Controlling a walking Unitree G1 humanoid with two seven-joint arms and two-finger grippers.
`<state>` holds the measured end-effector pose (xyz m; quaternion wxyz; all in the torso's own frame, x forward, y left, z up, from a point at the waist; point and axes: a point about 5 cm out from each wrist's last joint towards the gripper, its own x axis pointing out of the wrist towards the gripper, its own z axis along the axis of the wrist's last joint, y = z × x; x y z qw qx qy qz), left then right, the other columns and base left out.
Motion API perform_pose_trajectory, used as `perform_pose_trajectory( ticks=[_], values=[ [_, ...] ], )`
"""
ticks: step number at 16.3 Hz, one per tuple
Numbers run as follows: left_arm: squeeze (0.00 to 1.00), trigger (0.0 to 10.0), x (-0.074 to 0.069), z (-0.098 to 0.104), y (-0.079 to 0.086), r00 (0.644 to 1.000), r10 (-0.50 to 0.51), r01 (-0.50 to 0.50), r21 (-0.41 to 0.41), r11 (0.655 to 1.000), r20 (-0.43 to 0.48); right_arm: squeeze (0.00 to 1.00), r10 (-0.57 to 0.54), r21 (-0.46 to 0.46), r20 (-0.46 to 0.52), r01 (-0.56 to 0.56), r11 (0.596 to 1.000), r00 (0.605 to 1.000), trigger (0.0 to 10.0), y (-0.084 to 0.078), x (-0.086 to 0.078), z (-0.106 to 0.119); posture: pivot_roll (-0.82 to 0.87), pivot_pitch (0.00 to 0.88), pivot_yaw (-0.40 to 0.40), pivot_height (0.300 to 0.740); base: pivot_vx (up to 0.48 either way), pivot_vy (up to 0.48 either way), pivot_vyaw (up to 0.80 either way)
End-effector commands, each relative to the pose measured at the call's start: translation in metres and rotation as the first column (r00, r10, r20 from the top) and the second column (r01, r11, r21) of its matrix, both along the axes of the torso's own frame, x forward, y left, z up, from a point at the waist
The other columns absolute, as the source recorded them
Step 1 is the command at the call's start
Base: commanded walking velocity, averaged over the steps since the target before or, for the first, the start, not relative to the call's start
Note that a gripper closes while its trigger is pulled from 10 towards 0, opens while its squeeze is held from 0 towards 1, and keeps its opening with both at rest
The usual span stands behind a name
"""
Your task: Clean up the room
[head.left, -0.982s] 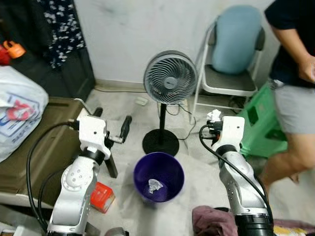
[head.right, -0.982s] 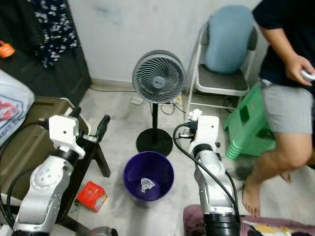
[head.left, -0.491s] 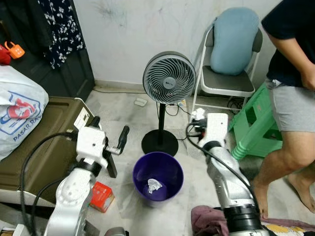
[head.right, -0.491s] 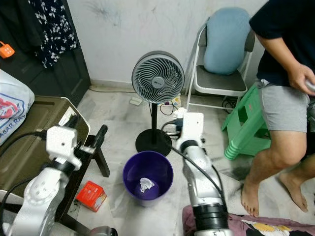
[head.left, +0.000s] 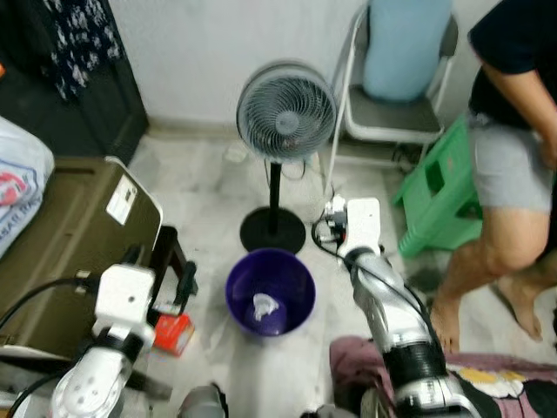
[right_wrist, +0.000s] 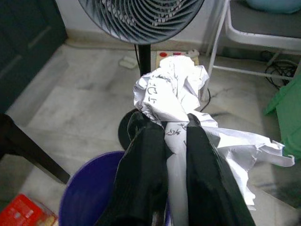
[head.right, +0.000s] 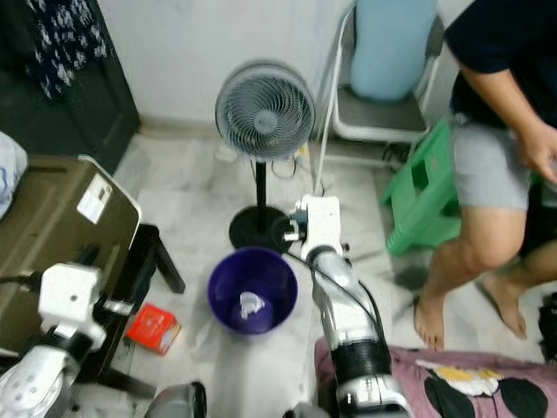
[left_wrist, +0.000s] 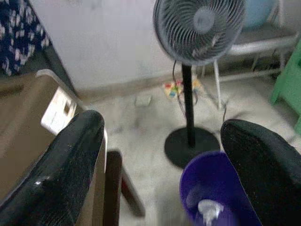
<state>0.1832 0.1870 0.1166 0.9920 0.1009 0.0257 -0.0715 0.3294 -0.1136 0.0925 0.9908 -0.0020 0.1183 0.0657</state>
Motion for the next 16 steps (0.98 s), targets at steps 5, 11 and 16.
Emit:
perform_pose_trajectory(
  ticks=[5,11,16],
  values=[
    [0.0,10.0,-0.011,0.01,0.012,0.999,0.049,-0.049,0.031,0.998,-0.022,0.0,0.01,-0.056,0.009,-0.009,0.998,1.0,10.0,0.005,0.033,0.008,0.27,0.304,-0.016,0.74,0.0,0.0,0.0],
    [0.0,10.0,-0.021,0.012,0.012,0.995,0.086,-0.084,0.027,0.996,-0.048,0.0,0.104,-0.045,0.016,-0.103,0.994,0.994,10.0,0.052,0.043,0.018,0.31,0.355,-0.043,0.74,0.0,0.0,0.0],
    [0.0,10.0,-0.029,0.012,0.016,0.992,0.099,-0.097,0.028,0.995,-0.072,0.0,0.162,-0.074,-0.028,-0.163,0.984,0.986,10.0,0.081,0.033,0.007,0.31,0.382,-0.053,0.74,0.0,0.0,0.0]
  ],
)
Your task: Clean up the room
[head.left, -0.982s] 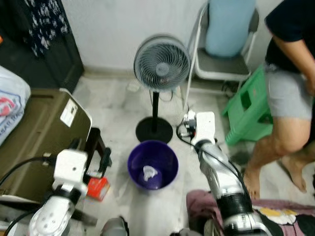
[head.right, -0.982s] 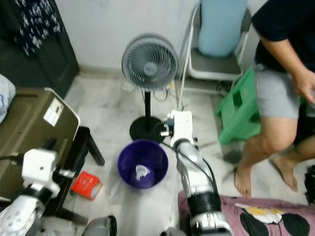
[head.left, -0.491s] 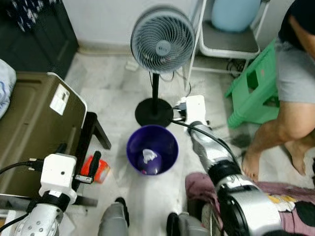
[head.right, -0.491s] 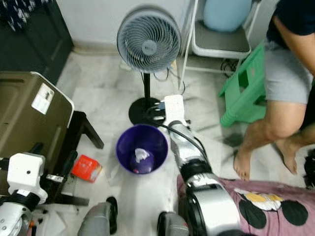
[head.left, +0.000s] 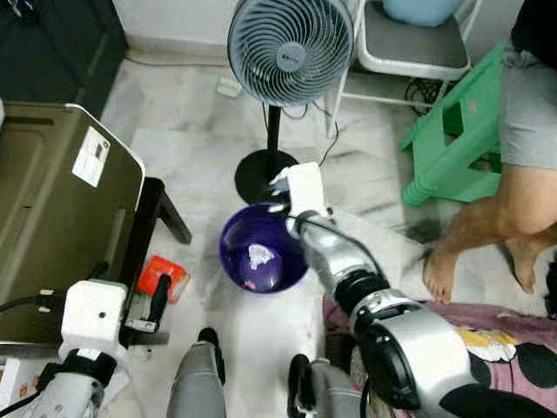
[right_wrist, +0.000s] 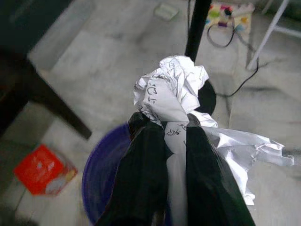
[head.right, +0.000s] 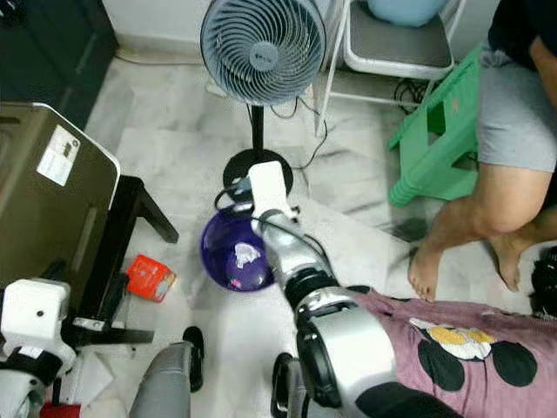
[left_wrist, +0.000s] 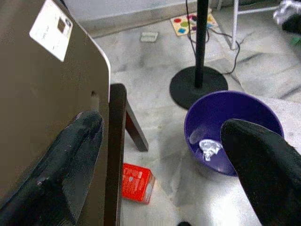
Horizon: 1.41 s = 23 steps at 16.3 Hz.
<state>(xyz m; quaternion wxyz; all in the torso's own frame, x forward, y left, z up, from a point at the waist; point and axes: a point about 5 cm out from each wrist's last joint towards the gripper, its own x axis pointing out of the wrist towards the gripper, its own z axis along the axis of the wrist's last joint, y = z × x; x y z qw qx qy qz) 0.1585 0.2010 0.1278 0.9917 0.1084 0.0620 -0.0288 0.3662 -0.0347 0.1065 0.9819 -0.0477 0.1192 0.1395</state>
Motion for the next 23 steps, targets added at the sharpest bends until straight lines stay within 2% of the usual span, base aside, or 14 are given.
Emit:
perform_pose_trajectory(
  ticks=[1,5,12,13,17,23],
  values=[
    [0.0,10.0,-0.005,0.0,0.001,1.0,0.009,-0.009,-0.002,1.0,-0.016,0.0,0.004,-0.02,-0.036,-0.005,1.0,0.999,10.0,0.003,-0.007,-0.012,0.32,0.39,-0.054,0.74,0.0,0.0,0.0],
    [0.0,10.0,-0.01,0.0,0.001,0.999,0.015,-0.015,-0.014,1.0,-0.035,0.0,0.002,-0.053,-0.062,-0.006,0.999,0.998,10.0,0.001,-0.014,-0.026,0.31,0.399,-0.052,0.74,0.0,0.0,0.0],
    [0.0,10.0,-0.012,-0.002,0.005,0.999,0.015,-0.016,-0.017,1.0,-0.05,0.0,-0.026,-0.064,-0.049,0.023,0.998,0.998,10.0,-0.007,-0.011,-0.024,0.31,0.398,-0.049,0.74,0.0,0.0,0.0],
    [0.0,10.0,-0.012,-0.003,0.005,0.999,0.013,-0.014,-0.017,1.0,-0.053,1.0,-0.028,-0.058,-0.046,0.025,0.998,0.999,10.0,-0.007,-0.011,-0.023,0.31,0.394,-0.048,0.74,0.0,0.0,0.0],
    [0.0,10.0,-0.008,-0.004,0.003,0.999,0.007,-0.008,-0.023,1.0,-0.053,1.0,-0.027,-0.045,-0.037,0.025,0.999,0.999,10.0,-0.005,-0.01,-0.021,0.31,0.386,-0.046,0.74,0.0,0.0,0.0],
    [0.0,10.0,-0.002,0.005,-0.005,0.999,-0.006,0.005,-0.029,1.0,-0.032,1.0,-0.028,-0.047,-0.029,0.027,0.999,0.999,10.0,-0.01,-0.008,-0.019,0.3,0.38,-0.042,0.74,0.0,0.0,0.0]
  ],
)
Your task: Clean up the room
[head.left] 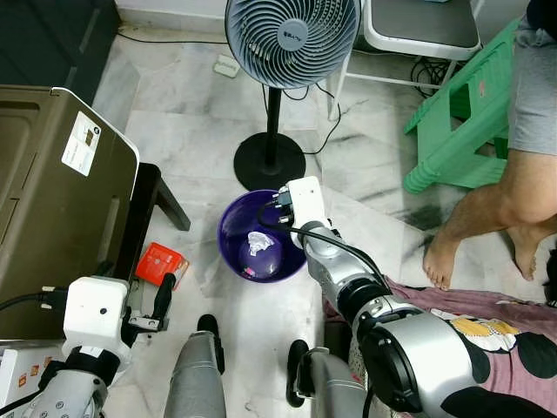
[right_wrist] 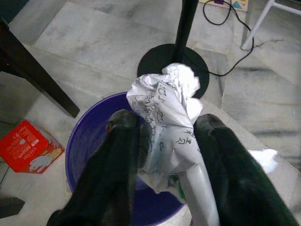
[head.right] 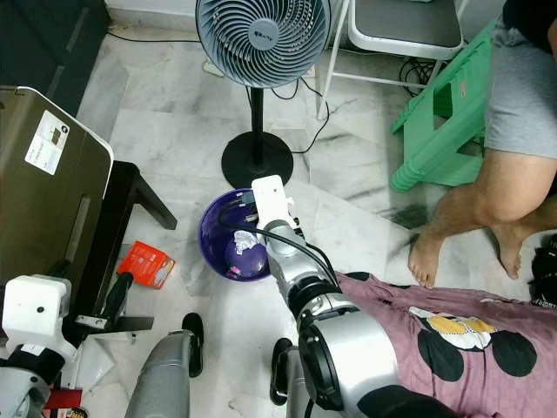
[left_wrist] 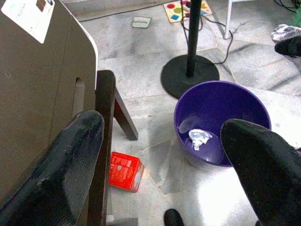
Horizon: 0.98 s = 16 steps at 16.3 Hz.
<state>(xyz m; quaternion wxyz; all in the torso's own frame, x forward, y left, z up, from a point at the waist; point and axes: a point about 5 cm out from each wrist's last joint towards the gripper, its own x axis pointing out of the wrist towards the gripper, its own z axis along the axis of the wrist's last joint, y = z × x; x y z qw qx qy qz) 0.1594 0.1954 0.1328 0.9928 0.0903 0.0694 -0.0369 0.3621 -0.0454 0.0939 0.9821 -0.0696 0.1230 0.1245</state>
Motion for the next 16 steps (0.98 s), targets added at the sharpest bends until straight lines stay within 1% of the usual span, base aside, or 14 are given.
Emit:
perform_pose_trajectory(
  ticks=[1,9,10,11,13,16],
  values=[
    [0.0,10.0,-0.003,0.0,0.0,1.0,0.006,-0.006,0.009,1.0,-0.014,1.0,-0.004,0.001,-0.03,0.004,1.0,1.0,10.0,0.0,-0.004,-0.007,0.3,0.381,-0.041,0.74,0.0,0.0,0.0],
    [0.0,10.0,0.001,0.002,-0.004,1.0,-0.002,0.002,0.008,1.0,-0.013,1.0,-0.005,0.011,-0.031,0.006,1.0,1.0,10.0,0.0,-0.003,-0.007,0.3,0.375,-0.036,0.74,0.0,0.0,0.0],
    [0.0,10.0,0.004,0.002,-0.004,1.0,-0.002,0.003,0.007,1.0,-0.011,1.0,-0.004,0.01,-0.029,0.004,1.0,1.0,10.0,0.0,-0.003,-0.006,0.3,0.369,-0.037,0.74,0.0,0.0,0.0],
    [0.0,10.0,0.009,0.001,-0.005,1.0,-0.004,0.004,0.004,1.0,-0.001,1.0,0.004,0.012,-0.019,-0.004,1.0,1.0,10.0,-0.001,-0.002,-0.004,0.29,0.35,-0.038,0.74,0.0,0.0,0.0],
    [0.0,10.0,0.014,0.0,-0.005,1.0,-0.005,0.005,0.0,1.0,0.009,1.0,0.017,0.019,-0.012,-0.016,1.0,1.0,10.0,-0.002,0.0,-0.002,0.28,0.337,-0.039,0.74,0.0,0.0,0.0],
    [0.0,10.0,0.035,-0.004,-0.006,0.999,-0.01,0.011,-0.022,1.0,0.051,1.0,0.113,0.032,0.01,-0.113,0.993,0.994,10.0,-0.007,-0.001,-0.002,0.23,0.27,-0.042,0.74,0.0,0.0,0.0]
  ],
)
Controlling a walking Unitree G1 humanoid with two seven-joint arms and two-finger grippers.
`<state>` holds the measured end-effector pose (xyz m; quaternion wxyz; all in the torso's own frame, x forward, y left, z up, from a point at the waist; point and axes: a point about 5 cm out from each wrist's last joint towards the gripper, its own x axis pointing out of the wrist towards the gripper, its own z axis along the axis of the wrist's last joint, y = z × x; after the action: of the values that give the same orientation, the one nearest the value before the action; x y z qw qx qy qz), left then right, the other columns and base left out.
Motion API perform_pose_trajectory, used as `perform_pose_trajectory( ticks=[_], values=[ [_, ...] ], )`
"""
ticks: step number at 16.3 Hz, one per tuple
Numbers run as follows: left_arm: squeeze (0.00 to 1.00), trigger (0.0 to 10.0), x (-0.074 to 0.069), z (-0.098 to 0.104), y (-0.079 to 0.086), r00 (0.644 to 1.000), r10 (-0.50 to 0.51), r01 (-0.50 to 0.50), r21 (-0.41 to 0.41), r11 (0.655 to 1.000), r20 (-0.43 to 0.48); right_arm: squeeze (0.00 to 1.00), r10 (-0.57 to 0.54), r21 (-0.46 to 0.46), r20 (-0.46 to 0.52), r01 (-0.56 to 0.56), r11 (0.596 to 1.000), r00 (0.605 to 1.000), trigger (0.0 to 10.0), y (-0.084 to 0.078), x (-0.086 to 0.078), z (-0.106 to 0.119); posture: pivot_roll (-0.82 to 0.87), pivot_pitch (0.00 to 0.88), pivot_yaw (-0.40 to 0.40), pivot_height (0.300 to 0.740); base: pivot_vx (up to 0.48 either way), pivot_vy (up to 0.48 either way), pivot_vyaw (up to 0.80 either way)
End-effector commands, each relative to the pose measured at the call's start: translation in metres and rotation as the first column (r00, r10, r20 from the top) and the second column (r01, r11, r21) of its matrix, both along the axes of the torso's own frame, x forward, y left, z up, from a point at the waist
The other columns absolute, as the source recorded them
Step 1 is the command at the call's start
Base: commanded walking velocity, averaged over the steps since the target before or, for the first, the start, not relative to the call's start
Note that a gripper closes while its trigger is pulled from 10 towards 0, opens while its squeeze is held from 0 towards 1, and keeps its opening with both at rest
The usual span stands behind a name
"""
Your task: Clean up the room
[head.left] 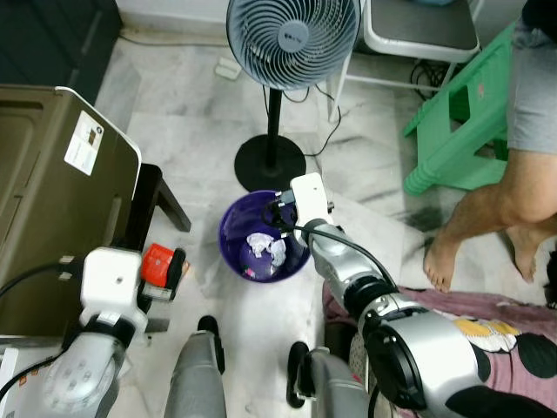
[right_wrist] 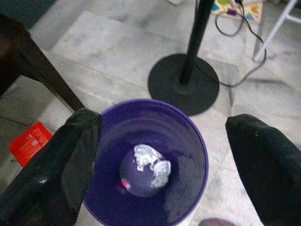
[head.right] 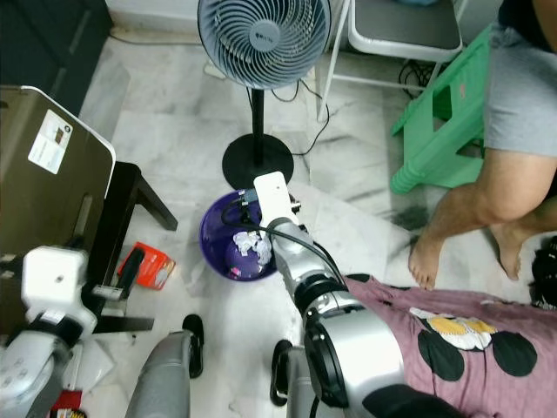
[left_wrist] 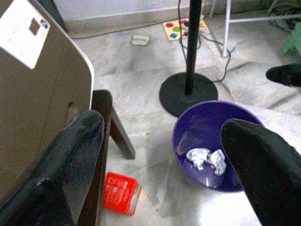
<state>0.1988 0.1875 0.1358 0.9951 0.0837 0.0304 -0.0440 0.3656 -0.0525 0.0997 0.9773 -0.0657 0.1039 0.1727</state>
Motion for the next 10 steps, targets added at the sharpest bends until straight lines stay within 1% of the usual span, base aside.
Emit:
perform_pose_trajectory(
  ticks=[1,3,4,5,6,7,8,9,10],
  values=[
    [0.0,10.0,0.004,-0.007,0.001,1.0,0.006,-0.006,-0.012,1.0,-0.009,1.0,0.047,0.009,-0.014,-0.047,0.999,0.999,10.0,-0.003,-0.006,-0.009,0.21,0.243,-0.041,0.74,0.0,0.0,0.0],
    [0.0,10.0,0.014,-0.006,-0.002,1.0,-0.002,0.003,-0.021,1.0,0.018,1.0,0.085,0.018,-0.012,-0.085,0.996,0.996,10.0,-0.008,-0.009,-0.013,0.18,0.201,-0.038,0.74,0.0,0.0,0.0],
    [0.0,10.0,0.024,-0.003,-0.006,0.999,-0.012,0.013,-0.03,0.999,0.044,1.0,0.114,0.029,-0.008,-0.113,0.993,0.993,10.0,-0.014,-0.013,-0.015,0.15,0.174,-0.035,0.74,0.0,0.0,0.0],
    [0.0,10.0,0.036,-0.001,-0.011,0.997,-0.026,0.029,-0.042,0.999,0.071,1.0,0.137,0.048,0.013,-0.137,0.989,0.991,10.0,-0.022,-0.022,-0.016,0.12,0.129,-0.03,0.74,0.0,0.0,0.0],
    [0.0,10.0,0.041,-0.001,-0.013,0.996,-0.031,0.035,-0.046,0.998,0.081,1.0,0.137,0.061,0.025,-0.138,0.989,0.99,10.0,-0.026,-0.027,-0.015,0.11,0.115,-0.031,0.74,0.0,0.0,0.0],
    [0.0,10.0,0.047,-0.001,-0.017,0.995,-0.036,0.041,-0.048,0.998,0.098,1.0,0.121,0.08,0.048,-0.124,0.989,0.992,10.0,-0.033,-0.037,-0.012,0.1,0.089,-0.028,0.74,0.0,0.0,0.0],
    [0.0,10.0,0.051,0.0,-0.018,0.993,-0.026,0.033,-0.06,0.998,0.115,1.0,0.09,0.084,0.096,-0.098,0.992,0.991,10.0,-0.041,-0.046,-0.006,0.08,0.068,-0.027,0.74,0.0,0.0,0.0],
    [0.0,10.0,0.054,0.0,-0.019,0.993,-0.018,0.026,-0.064,0.998,0.119,1.0,0.075,0.08,0.117,-0.085,0.993,0.99,10.0,-0.045,-0.048,-0.004,0.08,0.058,-0.026,0.74,0.0,0.0,0.0],
    [0.0,10.0,0.059,0.001,-0.02,0.991,0.003,0.007,-0.079,0.997,0.13,1.0,-0.027,0.108,0.168,0.009,0.994,0.985,10.0,-0.063,-0.052,0.005,0.06,0.029,-0.023,0.74,0.0,0.0,0.0]
  ],
)
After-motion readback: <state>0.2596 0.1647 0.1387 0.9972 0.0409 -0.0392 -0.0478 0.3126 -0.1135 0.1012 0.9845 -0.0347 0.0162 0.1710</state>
